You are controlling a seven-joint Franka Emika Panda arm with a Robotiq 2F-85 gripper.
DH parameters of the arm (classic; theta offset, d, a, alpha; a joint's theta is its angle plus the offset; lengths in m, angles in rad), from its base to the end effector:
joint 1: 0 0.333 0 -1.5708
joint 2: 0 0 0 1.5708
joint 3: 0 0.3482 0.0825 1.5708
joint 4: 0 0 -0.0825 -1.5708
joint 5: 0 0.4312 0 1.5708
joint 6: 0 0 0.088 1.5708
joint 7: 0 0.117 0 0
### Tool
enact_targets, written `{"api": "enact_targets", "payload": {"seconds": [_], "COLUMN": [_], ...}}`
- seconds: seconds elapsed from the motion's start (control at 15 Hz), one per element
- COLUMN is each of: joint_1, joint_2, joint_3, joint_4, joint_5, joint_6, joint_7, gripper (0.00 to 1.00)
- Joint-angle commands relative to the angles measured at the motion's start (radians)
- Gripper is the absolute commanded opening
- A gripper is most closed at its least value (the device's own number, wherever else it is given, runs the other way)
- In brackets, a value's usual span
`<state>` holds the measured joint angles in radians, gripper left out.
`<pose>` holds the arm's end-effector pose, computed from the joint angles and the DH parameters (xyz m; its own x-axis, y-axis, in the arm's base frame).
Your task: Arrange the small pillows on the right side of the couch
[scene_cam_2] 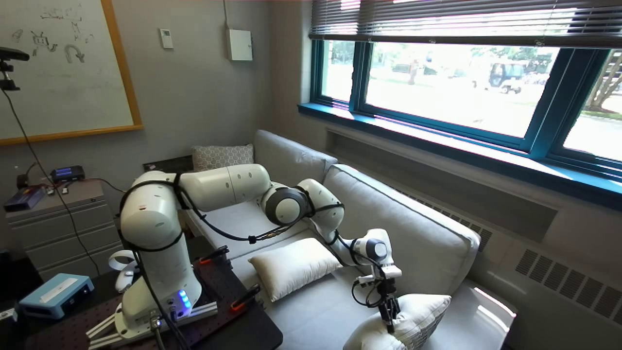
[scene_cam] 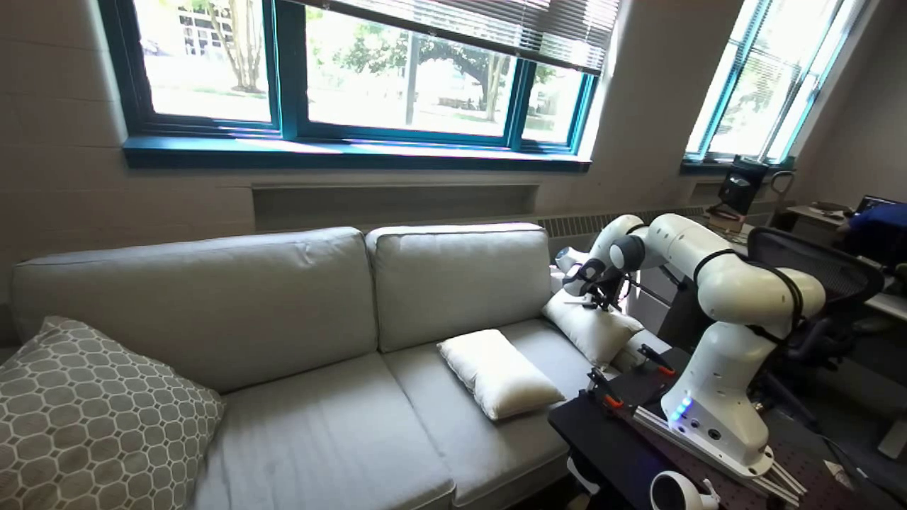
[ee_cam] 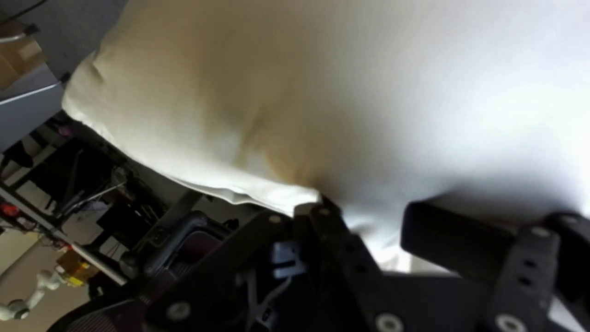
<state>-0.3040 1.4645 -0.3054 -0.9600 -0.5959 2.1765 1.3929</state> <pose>0.6703 -0.4013 -0.0808 0.3322 -0.7846 0.5235 -0.8721 -0.0441 0.4873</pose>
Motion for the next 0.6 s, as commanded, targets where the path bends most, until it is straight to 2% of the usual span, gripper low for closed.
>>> {"api": "enact_targets", "payload": {"seconds": [0.0, 0.07, 0.13, 0.27, 0.33, 0.53], "joint_1": [-0.075, -0.083, -0.041, -0.034, -0.057, -0.067], "joint_2": [0.019, 0.034, 0.028, 0.022, 0.009, -0.024], "joint_3": [0.136, 0.169, 0.124, 0.144, 0.207, 0.260], "joint_4": [0.111, 0.154, 0.154, 0.187, 0.201, 0.201], "joint_5": [0.063, 0.089, 0.203, 0.302, 0.272, 0.307], "joint_6": [-0.036, -0.036, -0.006, 0.009, 0.010, 0.070], "joint_7": [-0.091, -0.128, -0.191, -0.283, -0.305, -0.401], "gripper": [0.06, 0.05, 0.03, 0.01, 0.04, 0.04]}}
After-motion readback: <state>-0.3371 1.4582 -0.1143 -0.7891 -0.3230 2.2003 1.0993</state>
